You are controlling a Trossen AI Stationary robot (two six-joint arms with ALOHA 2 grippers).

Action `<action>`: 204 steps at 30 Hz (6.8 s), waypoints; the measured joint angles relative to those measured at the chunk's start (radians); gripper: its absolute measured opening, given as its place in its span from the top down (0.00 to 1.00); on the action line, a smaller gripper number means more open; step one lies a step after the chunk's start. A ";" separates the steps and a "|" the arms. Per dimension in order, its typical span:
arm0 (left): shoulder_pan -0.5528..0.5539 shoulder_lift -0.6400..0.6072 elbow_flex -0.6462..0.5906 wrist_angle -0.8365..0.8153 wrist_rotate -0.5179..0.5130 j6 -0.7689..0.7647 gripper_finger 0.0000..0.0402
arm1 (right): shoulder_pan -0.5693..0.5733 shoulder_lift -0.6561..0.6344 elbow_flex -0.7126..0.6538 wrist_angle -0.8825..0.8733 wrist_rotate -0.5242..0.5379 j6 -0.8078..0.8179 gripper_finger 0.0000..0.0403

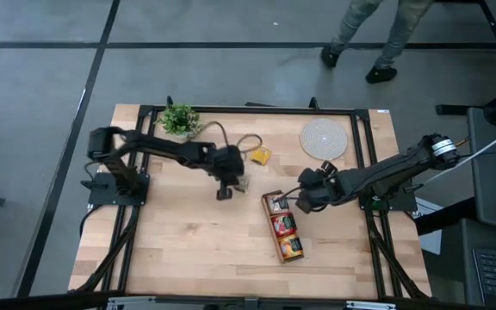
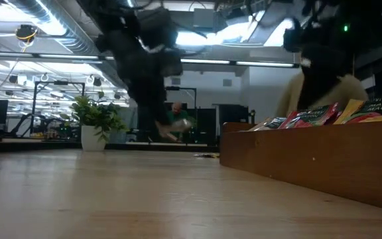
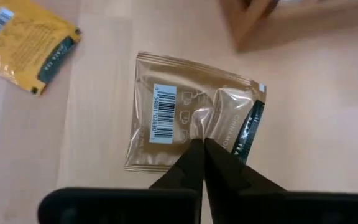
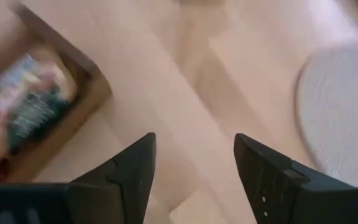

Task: Pick & Place Tea
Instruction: Put the brown tea bag into the left section of the wooden organizer

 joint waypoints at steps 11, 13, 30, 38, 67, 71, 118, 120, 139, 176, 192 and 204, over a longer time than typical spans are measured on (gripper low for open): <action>0.171 -0.293 -0.179 0.351 0.586 -0.445 0.99 | 0.000 -0.197 0.003 0.389 0.029 -0.727 0.46; 0.178 -0.317 -0.202 0.476 0.672 -0.538 0.99 | 0.000 -0.194 0.003 0.486 0.029 -0.865 0.46; 0.066 -0.306 -0.223 0.870 0.636 -0.781 0.99 | -0.012 -0.150 0.003 0.967 -0.115 -1.279 0.46; 0.047 -0.267 -0.219 0.963 0.645 -0.836 0.99 | -0.043 -0.107 0.003 1.053 -0.185 -1.282 0.46; 0.034 -0.254 -0.217 0.991 0.634 -0.835 0.99 | -0.108 -0.049 0.003 1.158 -0.297 -1.278 0.91; 0.034 -0.254 -0.217 0.990 0.633 -0.821 0.99 | -0.108 -0.049 0.003 1.149 -0.299 -1.278 0.98; 0.059 -0.255 -0.217 0.603 0.242 -0.091 0.64 | -0.111 -0.049 0.002 0.776 -0.175 -0.600 1.00; 0.065 -0.255 -0.217 0.604 0.244 -0.114 0.64 | -0.112 -0.049 0.002 0.777 -0.160 -0.614 1.00; 0.062 -0.255 -0.217 0.665 0.346 -0.174 0.99 | -0.112 -0.049 0.002 0.749 -0.105 -0.622 1.00; 0.004 -0.279 -0.217 0.364 0.293 -0.038 0.99 | -0.115 -0.092 -0.097 0.415 -0.368 -0.069 0.81; -0.059 -0.129 0.084 0.051 0.200 0.230 1.00 | -0.152 -0.080 -0.106 0.240 -0.365 -0.113 0.81; -0.114 0.189 0.536 -0.412 0.017 0.721 1.00 | -0.152 -0.095 -0.106 0.091 -0.363 -0.106 0.81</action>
